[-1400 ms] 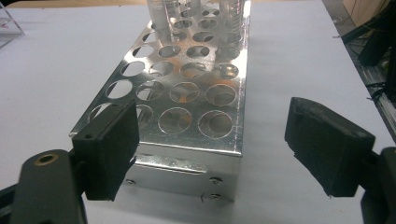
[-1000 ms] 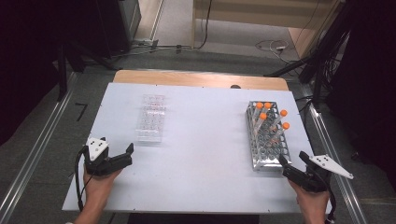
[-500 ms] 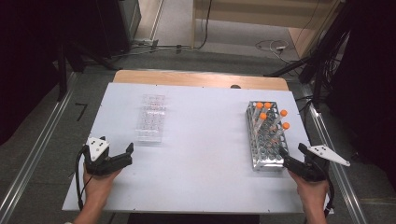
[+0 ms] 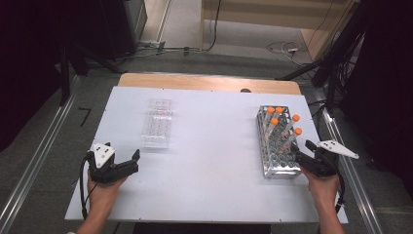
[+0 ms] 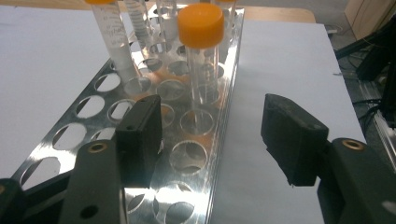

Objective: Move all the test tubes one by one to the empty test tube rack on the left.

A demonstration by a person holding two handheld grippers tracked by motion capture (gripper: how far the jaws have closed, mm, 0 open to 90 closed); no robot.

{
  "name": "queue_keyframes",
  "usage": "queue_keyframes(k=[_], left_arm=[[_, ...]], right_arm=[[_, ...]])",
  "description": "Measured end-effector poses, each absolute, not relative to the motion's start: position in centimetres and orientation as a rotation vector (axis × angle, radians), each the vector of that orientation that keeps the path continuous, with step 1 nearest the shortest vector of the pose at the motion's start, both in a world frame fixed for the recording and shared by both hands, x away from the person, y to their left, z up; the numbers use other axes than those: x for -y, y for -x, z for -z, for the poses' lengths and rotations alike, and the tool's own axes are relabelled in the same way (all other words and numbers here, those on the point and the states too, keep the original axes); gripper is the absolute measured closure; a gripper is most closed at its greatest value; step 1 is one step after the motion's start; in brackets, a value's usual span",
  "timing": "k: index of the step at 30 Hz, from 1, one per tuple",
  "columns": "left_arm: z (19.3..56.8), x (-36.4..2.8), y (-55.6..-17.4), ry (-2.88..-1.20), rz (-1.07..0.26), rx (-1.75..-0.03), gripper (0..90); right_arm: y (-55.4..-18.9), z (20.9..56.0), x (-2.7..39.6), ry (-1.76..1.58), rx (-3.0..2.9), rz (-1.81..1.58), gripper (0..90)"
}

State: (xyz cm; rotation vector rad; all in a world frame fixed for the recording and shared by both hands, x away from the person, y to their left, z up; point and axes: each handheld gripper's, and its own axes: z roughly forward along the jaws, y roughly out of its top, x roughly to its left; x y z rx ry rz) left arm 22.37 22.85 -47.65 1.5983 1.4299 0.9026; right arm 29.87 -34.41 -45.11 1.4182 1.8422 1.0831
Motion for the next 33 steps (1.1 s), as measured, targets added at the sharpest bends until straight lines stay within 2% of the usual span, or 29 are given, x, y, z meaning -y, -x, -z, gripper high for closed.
queue_keyframes(k=[24,33], left_arm=[[47.8,-22.7,-22.4,-1.61,-0.907,-1.428,5.6],[47.8,-22.6,-22.4,-1.619,-0.904,-1.423,6.0]], right_arm=[[-32.8,45.3,33.7,-1.364,-1.901,-1.081,70.6],[-32.3,44.2,33.9,-1.343,-1.855,-1.116,71.5]])
